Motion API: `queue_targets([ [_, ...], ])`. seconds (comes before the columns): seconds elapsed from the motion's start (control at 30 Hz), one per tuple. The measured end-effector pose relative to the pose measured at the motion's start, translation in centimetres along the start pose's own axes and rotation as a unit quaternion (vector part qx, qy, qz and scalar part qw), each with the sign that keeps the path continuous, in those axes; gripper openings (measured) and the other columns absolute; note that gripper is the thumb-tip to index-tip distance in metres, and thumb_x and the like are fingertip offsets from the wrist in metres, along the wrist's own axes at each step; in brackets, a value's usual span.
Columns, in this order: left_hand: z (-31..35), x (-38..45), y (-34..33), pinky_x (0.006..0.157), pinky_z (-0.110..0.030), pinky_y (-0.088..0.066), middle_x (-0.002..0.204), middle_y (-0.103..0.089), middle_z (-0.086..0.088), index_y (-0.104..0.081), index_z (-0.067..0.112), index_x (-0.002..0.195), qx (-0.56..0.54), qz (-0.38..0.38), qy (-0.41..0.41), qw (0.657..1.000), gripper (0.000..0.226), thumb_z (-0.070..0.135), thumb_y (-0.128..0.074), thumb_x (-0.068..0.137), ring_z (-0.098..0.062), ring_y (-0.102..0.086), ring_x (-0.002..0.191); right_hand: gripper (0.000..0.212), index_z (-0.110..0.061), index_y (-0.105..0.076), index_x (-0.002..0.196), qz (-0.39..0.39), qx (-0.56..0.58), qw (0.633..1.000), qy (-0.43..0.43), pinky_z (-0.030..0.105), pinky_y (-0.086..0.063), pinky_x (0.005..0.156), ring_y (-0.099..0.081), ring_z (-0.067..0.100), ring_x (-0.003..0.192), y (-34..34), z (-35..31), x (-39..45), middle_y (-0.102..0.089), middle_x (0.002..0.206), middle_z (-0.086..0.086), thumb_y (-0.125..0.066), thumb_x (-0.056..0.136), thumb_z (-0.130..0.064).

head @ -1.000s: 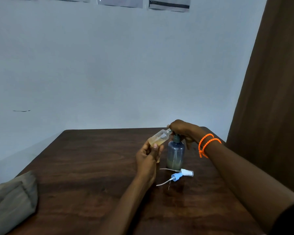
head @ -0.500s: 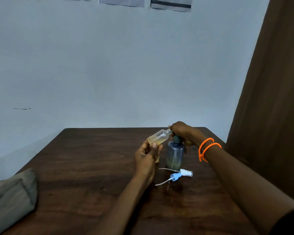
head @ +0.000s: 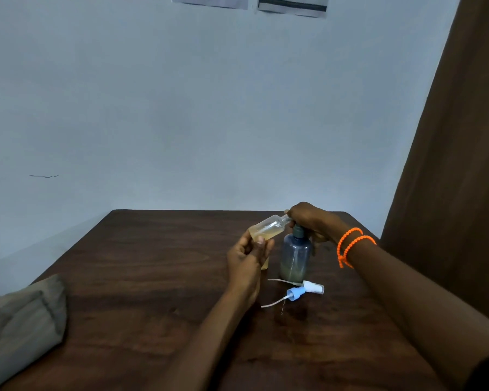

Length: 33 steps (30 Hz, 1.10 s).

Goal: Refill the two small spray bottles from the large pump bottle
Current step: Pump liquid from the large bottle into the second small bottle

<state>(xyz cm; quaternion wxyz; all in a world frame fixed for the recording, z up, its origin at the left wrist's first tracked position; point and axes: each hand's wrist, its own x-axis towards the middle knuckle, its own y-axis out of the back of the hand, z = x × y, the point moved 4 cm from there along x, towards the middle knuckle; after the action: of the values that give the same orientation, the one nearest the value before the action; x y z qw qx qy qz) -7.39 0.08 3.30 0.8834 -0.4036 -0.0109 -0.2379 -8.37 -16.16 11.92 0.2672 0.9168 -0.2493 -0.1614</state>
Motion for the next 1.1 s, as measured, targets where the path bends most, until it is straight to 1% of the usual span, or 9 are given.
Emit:
queue_targets([
  [0.17,-0.2,0.1,0.1,0.089,-0.027,-0.059,0.108,-0.077,-0.009,-0.064,0.0,0.123,-0.014,0.009,0.007,1.0,0.027,-0.003,-0.054,0.098,-0.017,-0.072,0.1,0.021,-0.009,-0.057,0.09,-0.005,-0.028,1.0,-0.005,0.047,-0.045,0.073,-0.052,0.035,0.082,0.6,-0.8,0.1,-0.056,0.092,0.017,-0.046,0.098,-0.024],
  [0.33,-0.3,0.3,0.3,0.09,-0.026,-0.059,0.108,-0.077,-0.006,-0.065,0.001,0.122,-0.012,0.008,0.003,1.0,0.026,-0.002,-0.055,0.098,-0.016,-0.072,0.101,0.016,-0.012,-0.055,0.085,0.001,0.017,1.0,-0.014,0.038,-0.041,0.066,-0.048,0.029,0.079,0.1,0.2,0.6,-0.052,0.084,0.012,-0.049,0.092,-0.025],
  [0.43,-0.2,0.4,0.3,0.091,-0.027,-0.059,0.109,-0.076,-0.008,-0.064,-0.001,0.124,-0.007,0.006,0.003,1.0,0.027,-0.002,-0.056,0.098,-0.017,-0.072,0.102,0.015,-0.012,-0.055,0.085,-0.002,-0.008,1.0,-0.012,0.039,-0.04,0.064,-0.048,0.031,0.077,0.3,-0.1,0.1,-0.052,0.087,0.015,-0.048,0.092,-0.023],
  [0.5,-0.1,0.3,0.3,0.093,-0.029,-0.058,0.113,-0.075,-0.011,-0.062,-0.003,0.126,-0.006,0.01,0.001,1.0,0.029,-0.002,-0.056,0.098,-0.02,-0.07,0.106,0.017,-0.009,-0.056,0.088,-0.001,-0.02,1.0,-0.006,0.04,-0.045,0.068,-0.051,0.033,0.078,0.7,-0.7,-0.3,-0.054,0.089,0.016,-0.047,0.096,-0.02],
  [0.6,0.0,0.2,0.7,0.095,-0.032,-0.057,0.118,-0.073,-0.014,-0.063,-0.002,0.126,-0.012,0.016,0.002,1.0,0.029,0.0,-0.057,0.098,-0.024,-0.069,0.109,0.021,-0.008,-0.058,0.092,0.004,-0.032,0.999,-0.016,0.044,-0.049,0.071,-0.054,0.033,0.077,0.8,-0.9,-0.3,-0.056,0.092,0.015,-0.047,0.097,-0.025],
  [0.7,0.0,0.7,0.8,0.093,-0.029,-0.058,0.113,-0.075,-0.011,-0.066,0.003,0.122,-0.015,0.02,0.004,1.0,0.026,0.002,-0.058,0.098,-0.022,-0.071,0.105,0.02,-0.013,-0.054,0.082,0.015,0.007,1.0,-0.017,0.04,-0.041,0.066,-0.045,0.027,0.075,0.3,-0.4,0.0,-0.051,0.083,0.01,-0.048,0.098,-0.023],
  [0.83,-0.2,0.6,0.7,0.089,-0.026,-0.059,0.114,-0.074,-0.012,-0.065,0.002,0.122,-0.021,0.019,0.006,1.0,0.026,0.0,-0.057,0.097,-0.022,-0.071,0.104,0.019,-0.014,-0.056,0.084,0.001,0.006,1.0,-0.026,0.053,-0.039,0.074,-0.047,0.034,0.084,0.1,-0.2,0.0,-0.053,0.089,0.013,-0.05,0.097,-0.027],
  [0.93,-0.3,0.7,0.9,0.088,-0.026,-0.059,0.115,-0.074,-0.012,-0.065,0.002,0.123,-0.021,0.018,0.007,1.0,0.027,0.001,-0.058,0.097,-0.021,-0.072,0.101,0.019,-0.012,-0.059,0.089,0.0,-0.008,1.0,-0.028,0.053,-0.042,0.073,-0.051,0.036,0.085,0.5,-0.4,0.2,-0.055,0.095,0.016,-0.05,0.098,-0.026],
  [1.1,-0.3,0.8,1.2,0.089,-0.026,-0.058,0.118,-0.074,-0.012,-0.067,0.005,0.122,0.0,0.017,-0.001,1.0,0.026,0.001,-0.056,0.099,-0.023,-0.07,0.109,0.016,-0.009,-0.06,0.09,-0.001,-0.021,1.0,-0.02,0.054,-0.042,0.069,-0.048,0.037,0.082,0.6,-0.4,0.6,-0.052,0.094,0.018,-0.049,0.095,-0.02],
])
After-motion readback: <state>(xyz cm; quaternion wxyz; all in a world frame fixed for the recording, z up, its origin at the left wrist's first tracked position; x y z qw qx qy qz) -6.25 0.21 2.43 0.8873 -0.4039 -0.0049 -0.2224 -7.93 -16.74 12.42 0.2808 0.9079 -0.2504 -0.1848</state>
